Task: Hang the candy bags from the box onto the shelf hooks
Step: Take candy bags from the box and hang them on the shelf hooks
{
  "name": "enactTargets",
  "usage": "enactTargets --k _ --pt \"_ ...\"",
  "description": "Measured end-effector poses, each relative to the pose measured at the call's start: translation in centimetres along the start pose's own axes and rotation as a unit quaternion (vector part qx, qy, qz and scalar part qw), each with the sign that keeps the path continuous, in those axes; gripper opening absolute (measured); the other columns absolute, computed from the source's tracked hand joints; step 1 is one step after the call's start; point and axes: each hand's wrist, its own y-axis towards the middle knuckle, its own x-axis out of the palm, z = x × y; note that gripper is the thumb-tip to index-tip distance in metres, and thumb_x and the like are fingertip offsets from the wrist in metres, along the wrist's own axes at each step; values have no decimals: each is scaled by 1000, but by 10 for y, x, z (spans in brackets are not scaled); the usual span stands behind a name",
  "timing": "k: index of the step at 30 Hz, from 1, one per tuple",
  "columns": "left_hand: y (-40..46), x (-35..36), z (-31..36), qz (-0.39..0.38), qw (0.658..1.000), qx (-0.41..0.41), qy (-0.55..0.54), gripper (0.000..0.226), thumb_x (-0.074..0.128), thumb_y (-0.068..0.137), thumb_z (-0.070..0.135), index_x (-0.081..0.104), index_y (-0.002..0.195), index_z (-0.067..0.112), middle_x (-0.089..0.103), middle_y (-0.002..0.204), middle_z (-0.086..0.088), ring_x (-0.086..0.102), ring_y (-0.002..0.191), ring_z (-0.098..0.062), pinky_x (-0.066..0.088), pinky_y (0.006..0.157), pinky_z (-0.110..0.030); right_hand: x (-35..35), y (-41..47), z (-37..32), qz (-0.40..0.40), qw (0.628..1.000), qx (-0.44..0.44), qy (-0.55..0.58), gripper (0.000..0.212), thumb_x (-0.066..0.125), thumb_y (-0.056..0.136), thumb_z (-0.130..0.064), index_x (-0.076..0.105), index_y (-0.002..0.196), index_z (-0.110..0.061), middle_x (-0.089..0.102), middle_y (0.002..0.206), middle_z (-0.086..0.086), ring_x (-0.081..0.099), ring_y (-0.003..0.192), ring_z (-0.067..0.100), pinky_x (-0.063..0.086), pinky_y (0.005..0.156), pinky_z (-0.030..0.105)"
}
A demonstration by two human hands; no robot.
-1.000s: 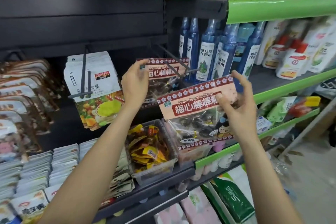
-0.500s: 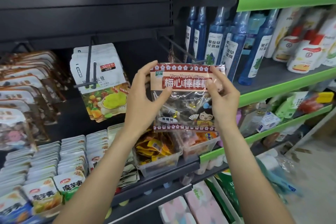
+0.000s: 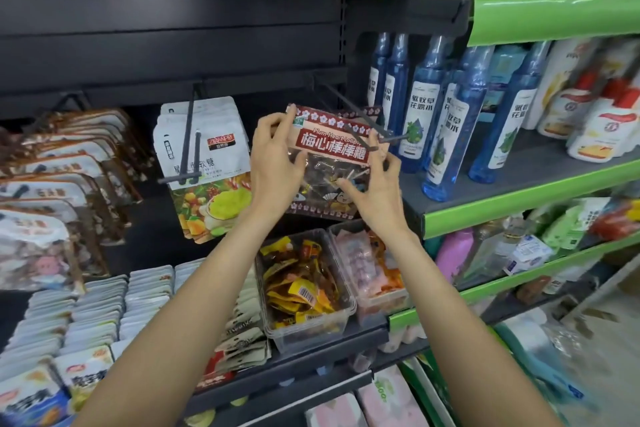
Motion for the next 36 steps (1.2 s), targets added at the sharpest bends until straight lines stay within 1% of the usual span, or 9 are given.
enactTargets --k 4,7,12,18,21,25,27,31,36 --pt "20 11 -10 13 998 17 57 70 67 83 0 36 145 5 36 143 -17 39 129 -26 29 105 -23 17 29 -5 3 997 35 -70 74 67 89 -35 26 149 -16 22 146 17 48 121 35 40 99 38" --pt "29 20 -15 -24 997 -4 79 77 69 80 1 30 147 4 25 151 -18 32 136 -31 32 110 -34 28 43 -4 9 996 54 -72 78 65 90 -37 22 152 -18 19 153 16 42 129 35 40 101 40" --pt "29 28 -14 -54 995 -29 82 84 67 86 13 14 152 6 7 160 -14 13 146 -28 14 113 -25 38 43 -3 27 995 47 -81 82 59 94 -35 6 155 -20 3 159 14 26 140 34 41 102 44" --pt "10 19 -6 -61 995 -45 58 83 65 87 14 15 153 11 7 161 -11 9 147 -24 6 106 -18 45 4 4 38 996 -30 -74 75 59 94 -22 15 154 -13 -5 158 24 7 146 41 27 112 43" --pt "-9 5 5 -42 999 -29 2 71 65 87 17 29 149 13 30 153 -9 25 141 -22 14 109 -19 38 -18 3 71 994 -58 -54 64 60 93 -17 30 149 -8 3 158 23 6 146 41 15 114 42" --pt "-48 -30 22 -26 998 -19 -62 45 59 93 23 47 136 20 61 121 10 50 119 -11 34 97 -20 22 -56 -17 134 986 -92 -41 42 57 94 -18 50 136 -11 35 148 15 30 137 30 29 110 38" --pt "-71 -56 27 -9 995 -23 -94 33 56 94 25 55 127 23 65 103 17 58 107 -9 42 92 -26 17 -78 -33 160 978 -129 -30 34 54 95 -20 57 127 -11 53 133 10 43 124 22 33 103 32" --pt "-126 -114 9 53 991 -20 -118 20 52 94 24 66 107 19 69 89 9 66 83 -10 52 78 -42 23 -128 -70 186 958 -217 -11 18 57 94 -13 66 108 -6 68 104 7 57 98 18 40 88 26" --pt "-222 -195 -55 38 996 -83 -2 25 49 92 32 70 101 19 67 76 11 61 72 -4 49 64 -29 80 -208 -99 75 960 -268 -20 17 55 95 -12 67 103 -2 69 95 9 62 86 22 48 78 27"
